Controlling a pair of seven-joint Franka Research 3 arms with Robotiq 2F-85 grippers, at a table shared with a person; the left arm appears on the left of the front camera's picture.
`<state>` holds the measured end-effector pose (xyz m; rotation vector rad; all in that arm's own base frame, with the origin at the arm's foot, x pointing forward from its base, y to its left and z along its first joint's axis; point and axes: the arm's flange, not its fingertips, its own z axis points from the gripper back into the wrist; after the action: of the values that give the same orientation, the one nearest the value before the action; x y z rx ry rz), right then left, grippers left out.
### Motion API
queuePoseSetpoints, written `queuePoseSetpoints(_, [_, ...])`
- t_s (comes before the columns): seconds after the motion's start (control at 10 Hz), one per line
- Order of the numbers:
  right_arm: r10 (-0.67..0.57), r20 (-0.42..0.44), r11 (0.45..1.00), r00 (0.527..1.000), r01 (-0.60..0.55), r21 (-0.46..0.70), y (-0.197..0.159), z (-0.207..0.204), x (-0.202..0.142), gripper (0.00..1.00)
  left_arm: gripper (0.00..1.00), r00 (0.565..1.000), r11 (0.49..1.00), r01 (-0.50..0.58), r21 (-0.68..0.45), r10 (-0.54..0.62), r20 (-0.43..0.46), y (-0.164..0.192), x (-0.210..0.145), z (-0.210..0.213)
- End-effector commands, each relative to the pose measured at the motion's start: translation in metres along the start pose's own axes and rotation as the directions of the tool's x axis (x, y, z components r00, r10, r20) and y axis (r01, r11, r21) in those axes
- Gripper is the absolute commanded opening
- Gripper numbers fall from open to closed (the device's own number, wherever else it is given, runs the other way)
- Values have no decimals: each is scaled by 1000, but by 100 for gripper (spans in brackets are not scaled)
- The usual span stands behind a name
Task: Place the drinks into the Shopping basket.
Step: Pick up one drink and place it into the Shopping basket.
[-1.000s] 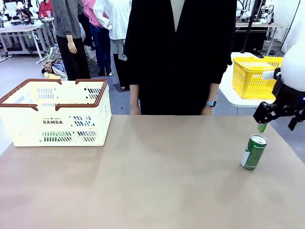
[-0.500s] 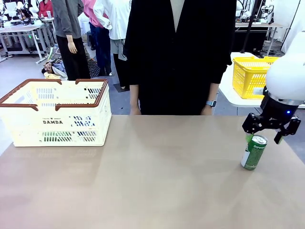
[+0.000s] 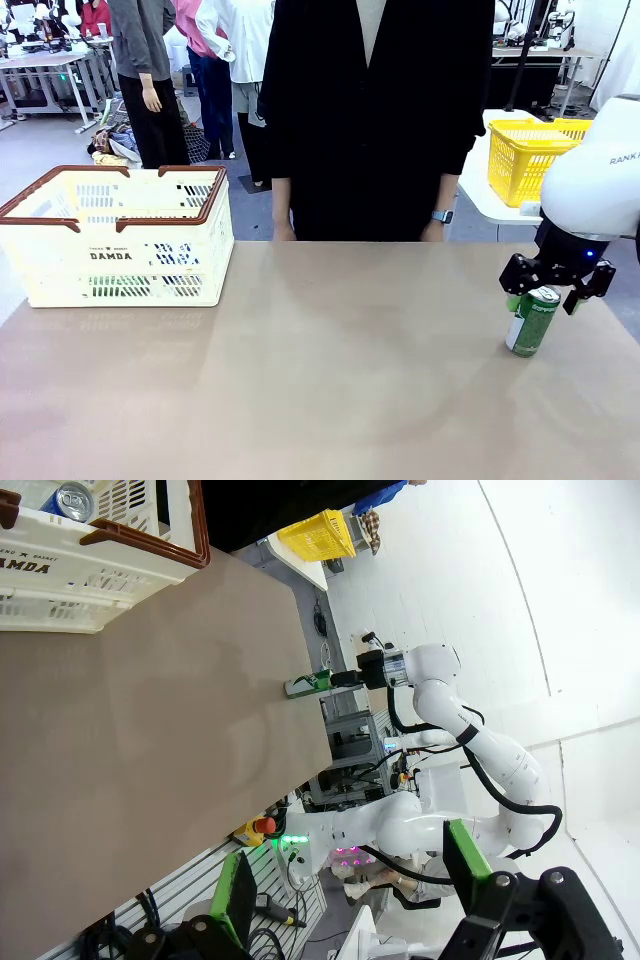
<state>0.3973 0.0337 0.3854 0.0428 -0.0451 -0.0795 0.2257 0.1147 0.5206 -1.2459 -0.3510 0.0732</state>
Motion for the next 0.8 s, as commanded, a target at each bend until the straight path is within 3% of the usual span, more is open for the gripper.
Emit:
queuePoseSetpoints(0.0, [19,22,1000,1000,-19,24,2,-6,2,100,100,1000,1000,14,-22,-14,3,-1,0,1])
queuePoseSetpoints(0.1, [9,10,999,1000,-9,37,2,-8,3,100,100,1000,1000,14,-22,-14,3,-1,0,1])
queuePoseSetpoints(0.2, [24,22,999,999,-24,25,2,-8,3,40,100,1000,1000,14,-22,-14,3,-1,0,1])
queuePoseSetpoints(0.3, [28,25,999,999,-28,20,2,-9,3,0,100,1000,1000,14,-22,-14,3,-1,0,1])
queuePoseSetpoints(0.7, [61,43,998,997,-62,22,3,-9,2,0,100,1000,1000,14,-22,-14,3,-1,0,1])
